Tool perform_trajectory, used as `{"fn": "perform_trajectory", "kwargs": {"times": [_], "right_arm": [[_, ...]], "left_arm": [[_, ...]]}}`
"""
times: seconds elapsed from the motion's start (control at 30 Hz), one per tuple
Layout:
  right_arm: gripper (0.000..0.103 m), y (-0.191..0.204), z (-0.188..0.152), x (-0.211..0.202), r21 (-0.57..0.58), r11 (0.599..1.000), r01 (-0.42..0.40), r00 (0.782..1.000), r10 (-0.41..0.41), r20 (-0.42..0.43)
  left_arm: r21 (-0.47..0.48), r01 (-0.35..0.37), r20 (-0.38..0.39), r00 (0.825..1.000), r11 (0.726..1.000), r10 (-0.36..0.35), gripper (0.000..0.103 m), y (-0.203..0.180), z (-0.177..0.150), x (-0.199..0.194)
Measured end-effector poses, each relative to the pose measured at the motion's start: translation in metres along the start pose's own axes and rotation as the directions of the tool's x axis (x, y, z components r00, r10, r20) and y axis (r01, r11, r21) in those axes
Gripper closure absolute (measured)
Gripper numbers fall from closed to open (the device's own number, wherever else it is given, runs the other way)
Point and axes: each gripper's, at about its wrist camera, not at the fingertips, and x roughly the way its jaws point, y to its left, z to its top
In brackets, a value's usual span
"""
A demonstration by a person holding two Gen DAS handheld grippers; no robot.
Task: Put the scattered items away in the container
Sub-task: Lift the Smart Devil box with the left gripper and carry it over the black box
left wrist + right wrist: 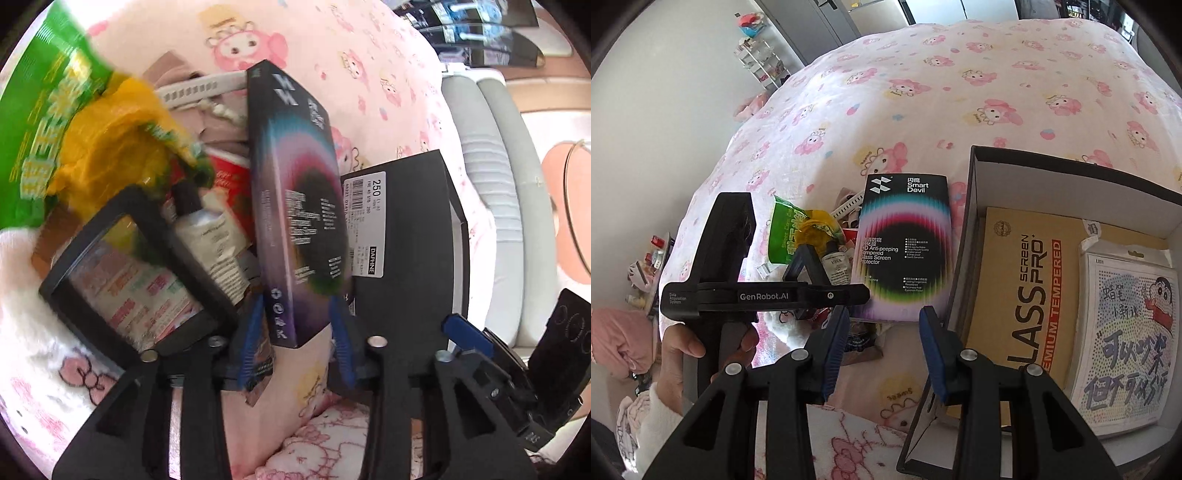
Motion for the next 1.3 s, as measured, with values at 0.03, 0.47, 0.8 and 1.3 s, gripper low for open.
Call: {"fn": "perform_trajectory", "kwargs": {"times": [0.03,0.47,0.8,1.3], "right_arm": [[0.067,0.000,0.000,-0.001,-0.002,1.000,0.002,1.000,-0.002,0.001],[0.067,-0.014,0.007,-0.003,0.038,0.998,-0.056,0.998,0.055,0.023],[0.067,-0.015,0.005,-0.009,0.047,0.997,-0.060,0.998,0.058,0.031],[0.067,-0.049,0.016,-0.002,0.121,0.992,-0.047,0.999,0.044,0.030]], "left_arm": [[0.015,-0.021,-0.001,1.000,1.000,0.021,0.059,-0.006,0.001,0.001],[0.068,-0.103,0.041,0.994,0.992,0.101,0.056,-0.052,0.004,0.012],[0.016,-0.106,0.075,0.992,0.994,0.104,0.060,-0.067,0.002,0.015],[0.053,-0.052,0.046,0.998,0.997,0.049,0.023,-0.105,0.000,0.053]]}}
